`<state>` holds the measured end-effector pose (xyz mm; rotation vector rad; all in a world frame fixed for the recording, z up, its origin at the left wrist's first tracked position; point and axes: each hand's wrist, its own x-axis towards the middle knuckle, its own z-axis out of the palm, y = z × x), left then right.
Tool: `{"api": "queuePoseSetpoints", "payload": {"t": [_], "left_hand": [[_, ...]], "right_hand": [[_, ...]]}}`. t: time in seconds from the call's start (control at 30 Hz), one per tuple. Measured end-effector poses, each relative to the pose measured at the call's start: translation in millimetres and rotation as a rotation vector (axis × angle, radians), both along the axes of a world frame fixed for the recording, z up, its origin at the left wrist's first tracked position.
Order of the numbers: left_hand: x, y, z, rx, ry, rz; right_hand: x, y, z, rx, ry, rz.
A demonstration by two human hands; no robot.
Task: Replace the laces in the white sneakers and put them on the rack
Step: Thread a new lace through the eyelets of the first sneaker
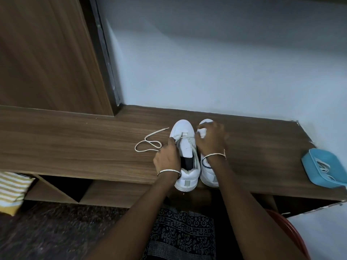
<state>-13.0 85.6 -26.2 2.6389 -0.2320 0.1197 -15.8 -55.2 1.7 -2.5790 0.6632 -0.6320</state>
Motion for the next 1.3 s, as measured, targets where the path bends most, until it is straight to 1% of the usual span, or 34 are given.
{"api": "queuePoseSetpoints", "payload": {"t": [0.07,0.13,0.2,0.23,0.27,0.33,0.4,0.47,0.53,0.6,0.67,0.77,0.83,0.93,1.03,1.13,1.2,1.23,1.3], "left_hand": [[-0.7,1.1,1.7,0.005,0.006,-0.004],[-1.4,2.2,3.5,0.002,0.015,-0.007],[-1.4,2.2,3.3,0.007,0.014,-0.01],[-0.8,2.2,2.5,0.012,0.015,-0.01],[-0.4,2.2,1.7,0.015,0.017,-0.008],[0.3,2.1,0.1,0.016,0.021,-0.005],[-0.1,1.6,-0.6,0.012,0.021,-0.002],[0.2,1.1,-2.3,-0.003,0.019,-0.001],[1.5,1.9,-4.6,-0.026,0.004,-0.01],[2.9,4.1,-5.4,-0.045,-0.029,-0.048],[5.9,7.0,-3.8,-0.079,-0.051,-0.08],[20.9,9.2,-1.9,-0.212,-0.015,-0.044],[37.2,9.9,-4.8,-0.262,-0.014,-0.041],[57.6,8.9,-10.0,-0.256,0.017,-0.116],[71.8,3.2,-15.9,-0.193,0.069,-0.207],[79.7,-1.2,-16.6,-0.139,0.054,-0.209],[82.1,-1.1,-15.7,-0.143,0.054,-0.207],[82.9,0.0,-17.3,-0.176,0.076,-0.206],[83.2,4.0,-21.3,-0.351,0.169,-0.199]], "right_hand": [[8.3,18.0,-6.7,-0.132,0.162,0.124],[15.3,29.9,-14.6,-0.251,0.289,0.138],[18.3,35.4,-16.7,-0.316,0.295,0.089],[18.8,36.1,-15.0,-0.301,0.262,0.058],[18.7,34.1,-13.0,-0.244,0.218,0.031],[15.5,25.8,-8.6,-0.045,0.08,-0.013],[9.7,13.7,-4.6,0.176,-0.102,-0.073],[4.4,0.0,2.0,0.342,-0.252,-0.178],[0.1,-11.2,8.8,0.403,-0.287,-0.285],[-3.4,-16.3,10.1,0.393,-0.25,-0.286],[-8.1,-14.0,5.2,0.354,-0.212,-0.228],[-15.9,4.2,-9.6,0.255,-0.215,-0.158],[-18.8,21.9,-17.1,0.202,-0.225,-0.13],[-19.5,43.2,-25.1,0.155,-0.179,-0.038],[-16.6,52.5,-34.6,0.205,-0.101,0.005],[-14.0,53.9,-38.7,0.232,-0.07,0.0],[-13.2,54.1,-38.2,0.228,-0.056,-0.012],[-13.0,54.5,-37.8,0.231,-0.049,-0.021],[-12.9,55.7,-36.7,0.233,-0.033,-0.041]]}}
